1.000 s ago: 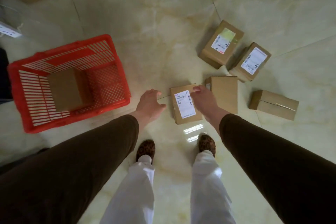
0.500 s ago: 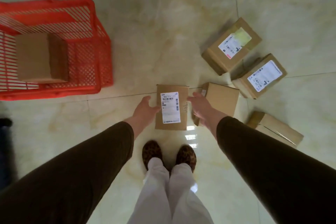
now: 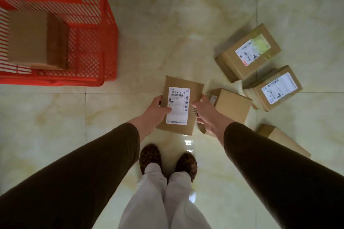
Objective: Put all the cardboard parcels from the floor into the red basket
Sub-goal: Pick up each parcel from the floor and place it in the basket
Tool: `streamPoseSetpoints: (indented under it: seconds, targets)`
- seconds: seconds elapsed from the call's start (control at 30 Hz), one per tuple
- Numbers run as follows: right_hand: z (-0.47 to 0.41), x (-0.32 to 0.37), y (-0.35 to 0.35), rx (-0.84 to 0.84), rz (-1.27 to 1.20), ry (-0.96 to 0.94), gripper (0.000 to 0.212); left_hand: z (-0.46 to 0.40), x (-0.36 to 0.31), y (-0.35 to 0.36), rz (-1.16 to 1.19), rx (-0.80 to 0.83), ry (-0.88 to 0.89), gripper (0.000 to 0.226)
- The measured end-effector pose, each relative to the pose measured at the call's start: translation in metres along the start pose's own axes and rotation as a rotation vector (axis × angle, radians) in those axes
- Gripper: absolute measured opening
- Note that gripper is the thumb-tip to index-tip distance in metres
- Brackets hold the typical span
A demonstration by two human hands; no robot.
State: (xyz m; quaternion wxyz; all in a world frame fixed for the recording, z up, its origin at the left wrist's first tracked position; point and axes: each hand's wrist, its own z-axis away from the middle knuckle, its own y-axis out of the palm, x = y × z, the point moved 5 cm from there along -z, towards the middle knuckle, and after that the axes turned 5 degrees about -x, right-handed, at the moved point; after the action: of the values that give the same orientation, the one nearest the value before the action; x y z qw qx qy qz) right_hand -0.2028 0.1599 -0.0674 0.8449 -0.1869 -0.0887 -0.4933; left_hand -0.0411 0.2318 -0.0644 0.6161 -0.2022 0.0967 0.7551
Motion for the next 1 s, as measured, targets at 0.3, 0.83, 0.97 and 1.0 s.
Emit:
streamPoseSetpoints:
  seconds: [0.3, 0.83, 0.97, 1.0]
  targets:
    - [0.114, 0.093, 0.0, -0.194, -0.018, -0.277, 0.05, 0.11, -0.072, -0.067, 0.193, -0.085, 0.281, 0.059]
    - [0.229, 0.189, 0.183, -0.09, -0.013, -0.433, 0.082, 0.178, -0.084, -0.306, 0.317, -0.182, 0.289, 0.04]
    - [0.23, 0.208, 0.216, -0.108, 0.023, -0.433, 0.062, 0.167, -0.085, -0.353, 0.311, -0.2, 0.263, 0.039]
    - [0.227, 0.211, 0.224, -0.1, 0.02, -0.416, 0.061, 0.162, -0.086, -0.364, 0.312, -0.219, 0.263, 0.038]
